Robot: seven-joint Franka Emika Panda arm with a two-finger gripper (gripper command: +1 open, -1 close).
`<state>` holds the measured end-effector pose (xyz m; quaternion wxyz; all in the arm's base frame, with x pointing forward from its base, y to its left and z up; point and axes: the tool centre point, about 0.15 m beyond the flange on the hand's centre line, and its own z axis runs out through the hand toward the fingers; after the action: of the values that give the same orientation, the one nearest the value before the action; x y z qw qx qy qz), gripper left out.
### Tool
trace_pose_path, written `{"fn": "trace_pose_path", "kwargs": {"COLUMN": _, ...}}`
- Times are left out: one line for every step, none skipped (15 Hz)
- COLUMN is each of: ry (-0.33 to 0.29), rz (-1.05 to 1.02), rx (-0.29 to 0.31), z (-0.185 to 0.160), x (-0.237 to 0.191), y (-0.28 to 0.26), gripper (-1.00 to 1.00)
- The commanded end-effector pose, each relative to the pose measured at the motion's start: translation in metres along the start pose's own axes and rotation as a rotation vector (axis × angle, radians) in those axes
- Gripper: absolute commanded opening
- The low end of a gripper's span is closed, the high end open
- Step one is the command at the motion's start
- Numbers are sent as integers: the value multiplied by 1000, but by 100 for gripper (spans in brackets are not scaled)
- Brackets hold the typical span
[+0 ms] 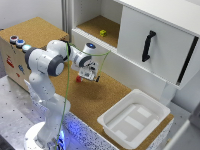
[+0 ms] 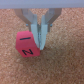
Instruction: Push the pink block towards the left
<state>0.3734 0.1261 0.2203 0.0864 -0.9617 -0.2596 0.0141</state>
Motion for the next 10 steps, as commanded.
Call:
{"fn": "trace_pose_path", "kwargs": {"ry": 39, "rz": 47, "rx": 27, "z": -18, "x": -11, "y": 3, "gripper": -100}}
{"fn": "trace_pose_path", "kwargs": {"ry": 55, "rz": 62, "rx": 15, "z": -26, "x": -14, "y": 6, "gripper": -100}}
{"fn": "trace_pose_path", "kwargs": {"ry": 76, "rz": 67, "rx": -8, "z": -36, "x": -18, "y": 8, "gripper": -100}}
{"fn": "trace_pose_path", "kwargs": {"ry": 86, "rz": 67, "rx": -26, "z": -45, "x": -21, "y": 7, "gripper": -100}}
{"fn": "trace_pose_path", "kwargs": {"ry": 93, "rz": 67, "rx": -34, "z": -53, "x": -24, "y": 5, "gripper": -100}}
{"fn": "trace_pose_path", "kwargs": {"ry": 95, "rz": 55, "rx": -43, "z": -59, "x": -26, "y": 1, "gripper": -100}}
{"fn": "trace_pose_path", "kwargs": {"ry": 97, "rz": 40, "rx": -53, "z": -65, "x": -28, "y": -3, "gripper": -100}}
{"fn": "trace_pose_path", "kwargs": {"ry": 95, "rz": 28, "rx": -53, "z": -70, "x": -28, "y": -7, "gripper": -100}}
{"fn": "trace_pose_path", "kwargs": {"ry": 96, "rz": 29, "rx": -44, "z": -75, "x": -28, "y": -8, "gripper": 100}}
{"fn": "trace_pose_path", "kwargs": {"ry": 103, "rz": 21, "rx": -31, "z": -81, "x": -29, "y": -9, "gripper": 100}}
